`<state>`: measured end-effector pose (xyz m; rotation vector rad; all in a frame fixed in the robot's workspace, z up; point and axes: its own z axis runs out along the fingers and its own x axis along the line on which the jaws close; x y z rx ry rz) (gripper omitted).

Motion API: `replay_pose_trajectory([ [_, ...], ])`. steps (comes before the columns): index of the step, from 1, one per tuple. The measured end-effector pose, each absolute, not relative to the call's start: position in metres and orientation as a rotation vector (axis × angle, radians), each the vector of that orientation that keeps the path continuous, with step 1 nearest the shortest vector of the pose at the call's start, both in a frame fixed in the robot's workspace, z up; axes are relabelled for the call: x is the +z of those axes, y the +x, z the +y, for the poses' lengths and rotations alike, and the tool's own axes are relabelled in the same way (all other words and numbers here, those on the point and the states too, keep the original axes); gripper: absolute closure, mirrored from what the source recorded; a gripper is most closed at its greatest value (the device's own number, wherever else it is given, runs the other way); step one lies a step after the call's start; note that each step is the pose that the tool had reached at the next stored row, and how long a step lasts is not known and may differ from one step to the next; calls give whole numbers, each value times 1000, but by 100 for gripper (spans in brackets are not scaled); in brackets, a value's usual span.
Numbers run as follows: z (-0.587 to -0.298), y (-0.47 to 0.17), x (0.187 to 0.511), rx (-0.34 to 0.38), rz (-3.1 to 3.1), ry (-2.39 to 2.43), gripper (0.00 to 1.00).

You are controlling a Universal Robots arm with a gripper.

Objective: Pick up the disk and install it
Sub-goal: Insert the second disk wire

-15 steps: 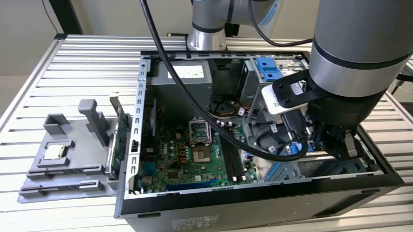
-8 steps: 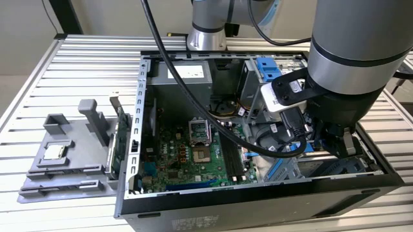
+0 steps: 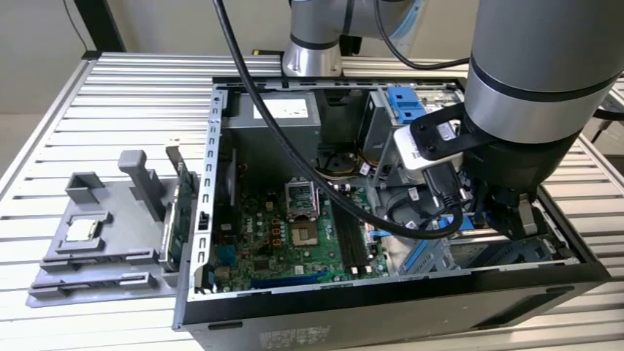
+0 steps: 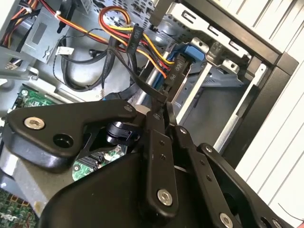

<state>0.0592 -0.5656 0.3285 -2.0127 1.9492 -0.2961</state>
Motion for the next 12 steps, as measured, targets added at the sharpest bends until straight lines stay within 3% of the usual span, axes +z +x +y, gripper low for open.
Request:
replay_pose_trajectory([
  [12,-566,62,327,-297,1953,-2009,100],
])
